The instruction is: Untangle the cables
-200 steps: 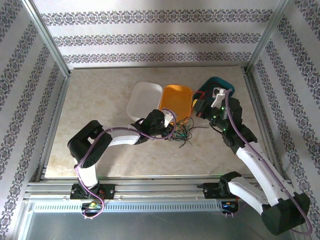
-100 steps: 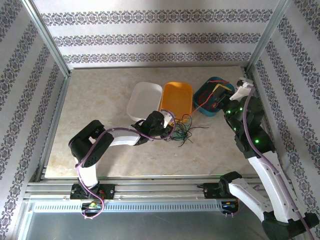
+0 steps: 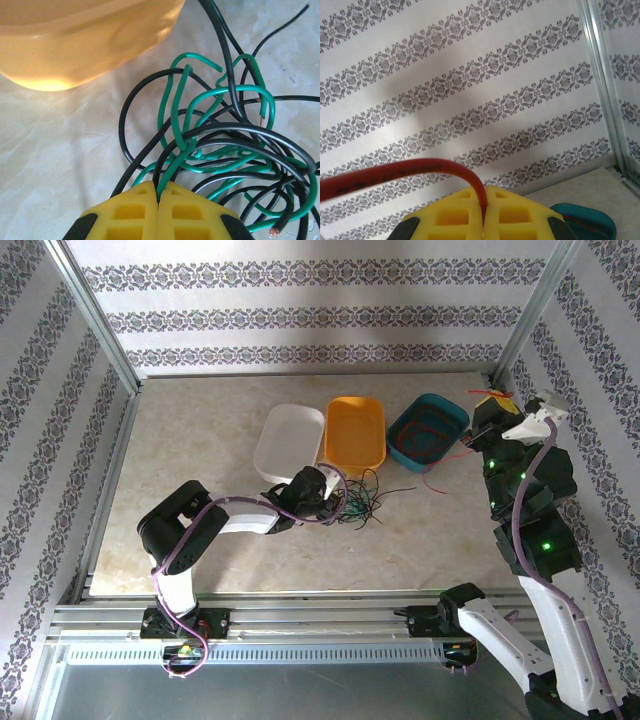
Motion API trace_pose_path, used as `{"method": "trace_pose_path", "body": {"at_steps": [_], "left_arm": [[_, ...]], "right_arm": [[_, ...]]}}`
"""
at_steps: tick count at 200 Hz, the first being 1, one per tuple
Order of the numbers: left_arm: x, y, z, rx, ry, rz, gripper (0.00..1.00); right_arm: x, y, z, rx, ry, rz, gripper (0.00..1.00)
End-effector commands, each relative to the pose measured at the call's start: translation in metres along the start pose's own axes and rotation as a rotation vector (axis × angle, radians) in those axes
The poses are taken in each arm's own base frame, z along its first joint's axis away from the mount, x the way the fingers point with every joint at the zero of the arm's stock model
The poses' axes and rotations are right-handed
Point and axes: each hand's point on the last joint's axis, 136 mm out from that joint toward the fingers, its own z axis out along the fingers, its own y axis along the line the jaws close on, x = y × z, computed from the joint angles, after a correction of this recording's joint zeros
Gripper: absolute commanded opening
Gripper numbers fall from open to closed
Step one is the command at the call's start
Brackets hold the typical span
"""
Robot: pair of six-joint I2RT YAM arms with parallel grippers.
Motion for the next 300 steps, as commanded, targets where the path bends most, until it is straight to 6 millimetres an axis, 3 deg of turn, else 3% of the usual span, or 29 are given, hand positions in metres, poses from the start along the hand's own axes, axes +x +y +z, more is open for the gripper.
{"method": "trace_pose_path", "body": {"at_steps": [1,35,77,125,158,188,241,300], "left_arm": [[0.017,0.014,-0.005,-0.053,0.047,0.001,0.0],[0.007,0.013,-0.014,-0.052,0.015,-0.007,0.0],[-0.004,0.011,-0.021,-0.046,-0.025,-0.025,0.0],[-0.004,0.012,-0.023,-0.053,-0.027,-0.029,0.0],[-0.003,0.013,-0.022,-0.058,-0.02,-0.03,0.0],[-0.003,0.013,-0.022,-0.062,-0.022,-0.031,0.0],[-0.003,0.014,-0.02,-0.064,-0.015,-0.033,0.0],[-0.002,0.014,-0.02,-0.063,-0.011,-0.03,0.0]], "right_arm": [[-0.02,0.0,-0.001,0.016,-0.045,-0.055,0.0],[0.001,0.006,0.026,0.006,0.045,-0.104,0.0],[0.04,0.001,0.084,0.062,0.159,-0.186,0.0],[0.066,0.003,0.143,0.081,0.197,-0.239,0.0],[0.099,-0.012,0.172,0.112,0.255,-0.248,0.0],[0.152,-0.039,0.185,0.179,0.373,-0.231,0.0],[0.26,-0.095,0.179,0.382,0.642,-0.145,0.0],[0.339,-0.133,0.186,0.44,0.847,0.151,0.0]]}}
